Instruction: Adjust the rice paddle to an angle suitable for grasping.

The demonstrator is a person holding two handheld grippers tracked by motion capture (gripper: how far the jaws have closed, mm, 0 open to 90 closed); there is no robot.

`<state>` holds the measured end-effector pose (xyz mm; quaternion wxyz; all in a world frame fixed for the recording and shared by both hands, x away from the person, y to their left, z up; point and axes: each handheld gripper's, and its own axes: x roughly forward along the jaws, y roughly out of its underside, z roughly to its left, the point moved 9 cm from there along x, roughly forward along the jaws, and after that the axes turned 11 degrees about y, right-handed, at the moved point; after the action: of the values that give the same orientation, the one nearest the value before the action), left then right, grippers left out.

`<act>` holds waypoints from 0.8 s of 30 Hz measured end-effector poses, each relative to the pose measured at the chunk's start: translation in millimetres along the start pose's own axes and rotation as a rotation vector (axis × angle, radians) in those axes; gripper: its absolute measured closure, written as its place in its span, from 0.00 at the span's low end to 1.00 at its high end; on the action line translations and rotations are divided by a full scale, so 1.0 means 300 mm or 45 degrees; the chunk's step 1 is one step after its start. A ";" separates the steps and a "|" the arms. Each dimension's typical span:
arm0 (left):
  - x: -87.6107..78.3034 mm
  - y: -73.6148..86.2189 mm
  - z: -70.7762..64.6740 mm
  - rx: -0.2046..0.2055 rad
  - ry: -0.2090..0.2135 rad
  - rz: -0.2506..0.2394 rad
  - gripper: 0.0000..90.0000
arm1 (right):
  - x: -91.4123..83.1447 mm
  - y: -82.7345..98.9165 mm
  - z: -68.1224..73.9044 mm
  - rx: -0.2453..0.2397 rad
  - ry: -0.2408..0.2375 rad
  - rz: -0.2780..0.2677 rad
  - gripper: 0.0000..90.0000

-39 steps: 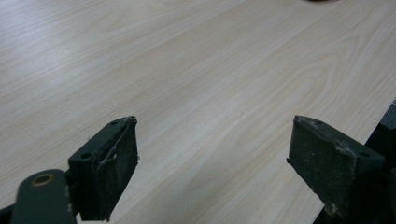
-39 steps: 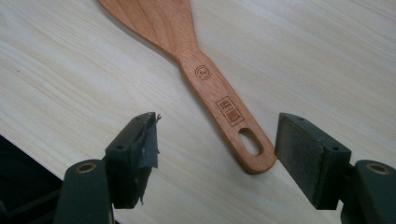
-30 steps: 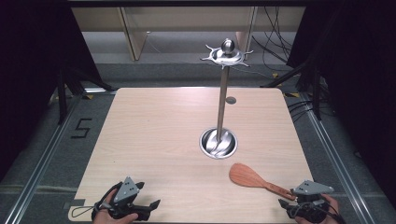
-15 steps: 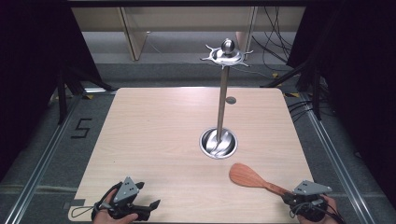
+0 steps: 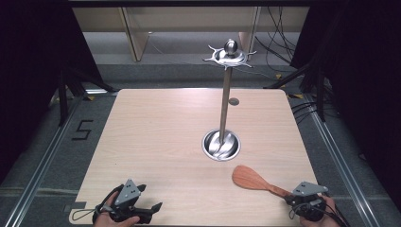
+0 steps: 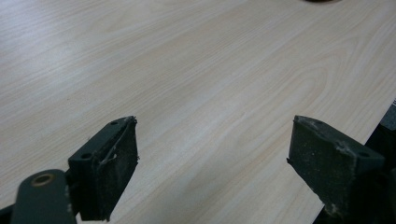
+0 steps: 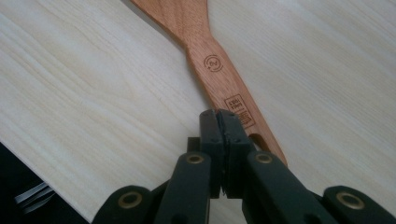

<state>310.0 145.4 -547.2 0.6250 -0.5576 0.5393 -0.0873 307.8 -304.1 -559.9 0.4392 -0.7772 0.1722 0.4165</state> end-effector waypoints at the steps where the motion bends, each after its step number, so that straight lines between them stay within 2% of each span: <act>1: -0.001 0.000 0.002 0.012 -0.001 0.005 0.17 | 0.004 -0.002 0.004 0.008 -0.002 -0.001 1.00; 4: 0.002 -0.002 -0.004 -0.016 0.006 -0.012 0.17 | 0.012 -0.002 0.007 0.000 -0.009 0.008 1.00; 6: -0.002 0.000 0.003 0.019 -0.002 0.008 0.17 | 0.022 -0.003 0.001 -0.020 0.010 0.024 1.00; 7: -0.002 0.000 0.003 0.019 -0.004 0.013 0.17 | 0.023 -0.004 -0.004 -0.021 0.024 0.030 1.00; 8: 0.001 0.000 -0.004 -0.020 0.004 -0.001 0.17 | 0.027 -0.006 -0.006 -0.015 0.021 0.026 1.00; 10: -0.001 0.001 -0.006 -0.021 0.012 0.010 0.17 | 0.026 -0.005 -0.007 0.006 0.022 0.043 1.00; 11: -0.001 0.003 -0.001 -0.009 0.001 0.008 0.17 | 0.036 -0.008 -0.023 -0.033 0.047 0.019 1.00; 12: -0.005 0.004 0.005 0.021 -0.006 0.025 0.17 | 0.048 -0.015 -0.039 -0.014 0.059 0.031 1.00; 13: -0.004 0.004 0.006 0.027 -0.006 0.025 0.17 | 0.049 -0.017 -0.043 -0.007 0.064 0.035 1.00; 17: -0.005 0.009 0.002 0.003 0.003 0.039 0.17 | 0.082 -0.044 -0.081 -0.026 0.095 0.023 1.00; 18: -0.001 0.005 0.004 -0.002 -0.018 0.009 0.17 | 0.089 -0.051 -0.086 -0.020 0.100 0.021 1.00; 22: -0.006 0.005 0.007 0.004 -0.016 0.022 0.17 | 0.129 -0.094 -0.117 -0.015 0.124 0.018 1.00; 24: -0.004 0.005 0.005 -0.003 -0.010 0.018 0.17 | 0.141 -0.114 -0.123 -0.003 0.123 0.040 1.00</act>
<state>309.9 147.7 -547.9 0.6271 -0.5549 0.5408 -0.0801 373.0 -311.5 -565.4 0.4229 -0.7940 0.2050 0.3856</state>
